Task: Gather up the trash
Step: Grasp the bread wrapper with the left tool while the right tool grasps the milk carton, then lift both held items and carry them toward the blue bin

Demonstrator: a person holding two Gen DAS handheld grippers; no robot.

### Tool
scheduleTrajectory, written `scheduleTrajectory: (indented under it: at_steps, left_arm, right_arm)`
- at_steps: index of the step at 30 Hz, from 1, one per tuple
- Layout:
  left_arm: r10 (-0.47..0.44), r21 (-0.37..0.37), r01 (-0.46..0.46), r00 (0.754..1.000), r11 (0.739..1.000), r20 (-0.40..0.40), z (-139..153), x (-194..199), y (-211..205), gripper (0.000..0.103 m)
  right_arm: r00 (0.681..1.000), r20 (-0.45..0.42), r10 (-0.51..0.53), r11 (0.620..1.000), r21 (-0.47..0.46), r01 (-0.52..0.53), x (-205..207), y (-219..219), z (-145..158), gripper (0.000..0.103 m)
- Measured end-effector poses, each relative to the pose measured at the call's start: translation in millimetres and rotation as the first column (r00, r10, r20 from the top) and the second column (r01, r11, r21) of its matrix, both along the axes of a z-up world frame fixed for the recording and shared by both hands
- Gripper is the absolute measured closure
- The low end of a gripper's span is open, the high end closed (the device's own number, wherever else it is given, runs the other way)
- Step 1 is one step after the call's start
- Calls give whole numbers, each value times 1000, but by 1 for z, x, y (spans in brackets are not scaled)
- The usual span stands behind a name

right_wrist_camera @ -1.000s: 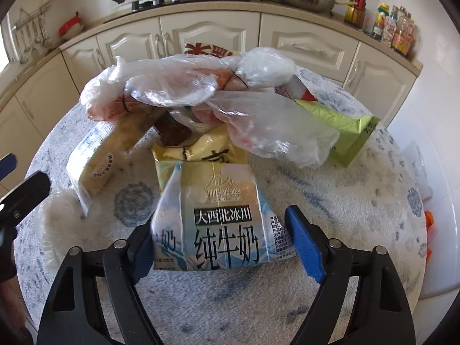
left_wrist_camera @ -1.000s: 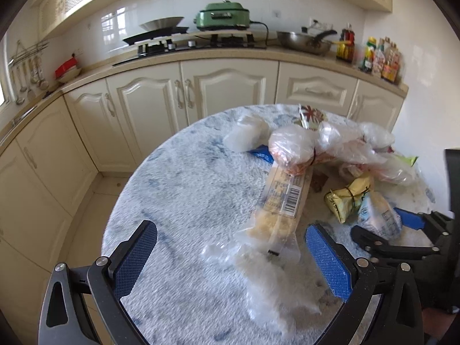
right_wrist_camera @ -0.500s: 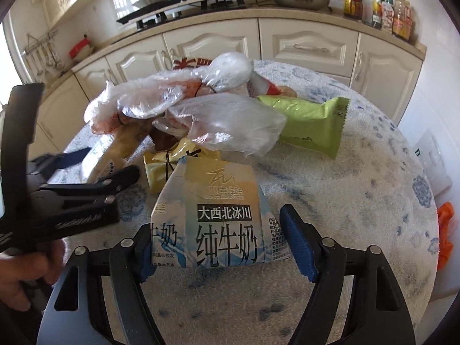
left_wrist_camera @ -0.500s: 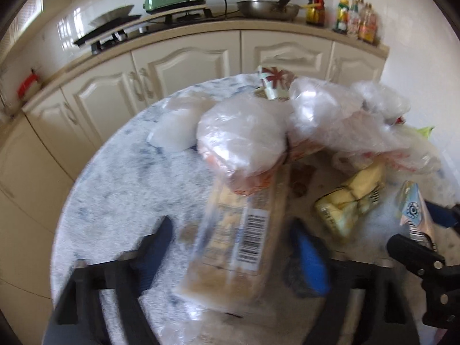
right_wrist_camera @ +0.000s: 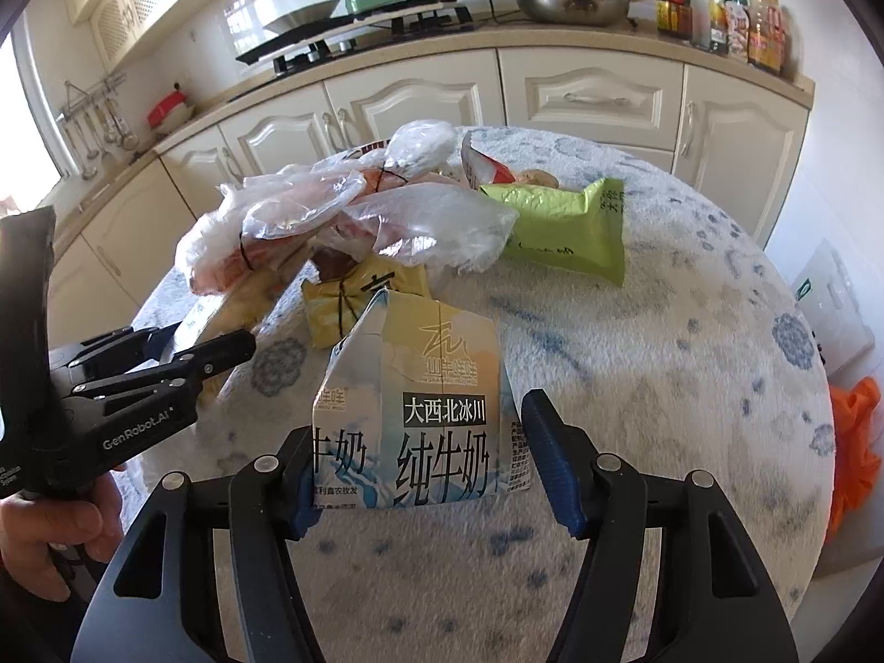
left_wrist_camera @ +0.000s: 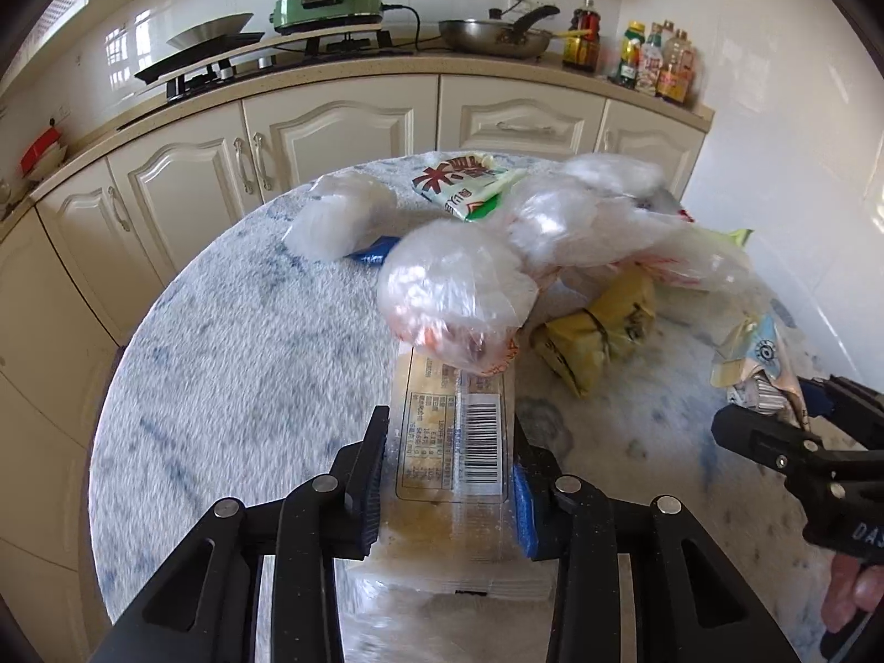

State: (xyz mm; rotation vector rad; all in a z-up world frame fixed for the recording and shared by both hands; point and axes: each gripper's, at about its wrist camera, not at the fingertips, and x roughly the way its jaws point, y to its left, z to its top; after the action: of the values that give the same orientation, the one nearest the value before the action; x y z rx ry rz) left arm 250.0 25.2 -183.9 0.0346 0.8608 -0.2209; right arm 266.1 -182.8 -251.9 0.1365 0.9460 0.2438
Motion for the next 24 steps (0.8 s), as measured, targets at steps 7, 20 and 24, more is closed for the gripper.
scheduleTrajectory:
  at_steps: [7, 20, 24]
  left_arm:
    - [29, -40, -28, 999, 999, 33, 13, -43, 14, 71]
    - [-4, 96, 7, 999, 995, -36, 5, -31, -11, 54]
    - [-19, 82, 21, 999, 996, -31, 11, -34, -17, 75]
  right_arm:
    - [1000, 10, 4, 1000, 30, -4, -15, -4, 5, 39]
    - [999, -46, 9, 1000, -19, -10, -9, 2, -4, 38]
    - [998, -56, 34, 998, -58, -37, -5, 10, -14, 38]
